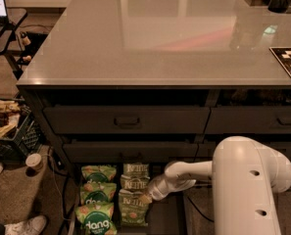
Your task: Pick green jalapeno chip bag from bottom drawer and place on counter
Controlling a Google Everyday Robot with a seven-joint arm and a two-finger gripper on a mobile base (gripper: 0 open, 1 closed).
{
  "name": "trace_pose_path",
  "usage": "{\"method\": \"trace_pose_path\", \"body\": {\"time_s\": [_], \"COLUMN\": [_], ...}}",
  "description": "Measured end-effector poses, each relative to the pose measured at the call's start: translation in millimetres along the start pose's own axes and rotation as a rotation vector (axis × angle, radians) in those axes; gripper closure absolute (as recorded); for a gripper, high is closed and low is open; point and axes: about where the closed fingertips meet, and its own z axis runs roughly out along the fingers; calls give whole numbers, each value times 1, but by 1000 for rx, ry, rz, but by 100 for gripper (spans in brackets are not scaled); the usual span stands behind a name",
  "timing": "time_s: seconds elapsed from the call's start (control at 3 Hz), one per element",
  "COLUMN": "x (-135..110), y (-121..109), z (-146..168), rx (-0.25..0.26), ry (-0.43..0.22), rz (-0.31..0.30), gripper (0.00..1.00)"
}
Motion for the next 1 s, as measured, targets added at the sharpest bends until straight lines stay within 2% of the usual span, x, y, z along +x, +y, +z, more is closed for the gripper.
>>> {"method": "trace_pose_path", "body": {"time_s": [0.33, 0.67, 1.0], "x": [0, -6, -10], "y": [0, 19, 54], "z": [0, -18, -59], "rx": [0, -38, -110], "ry": [0, -51, -122], "rz": [0, -10, 16], "gripper": [99, 100, 100]}}
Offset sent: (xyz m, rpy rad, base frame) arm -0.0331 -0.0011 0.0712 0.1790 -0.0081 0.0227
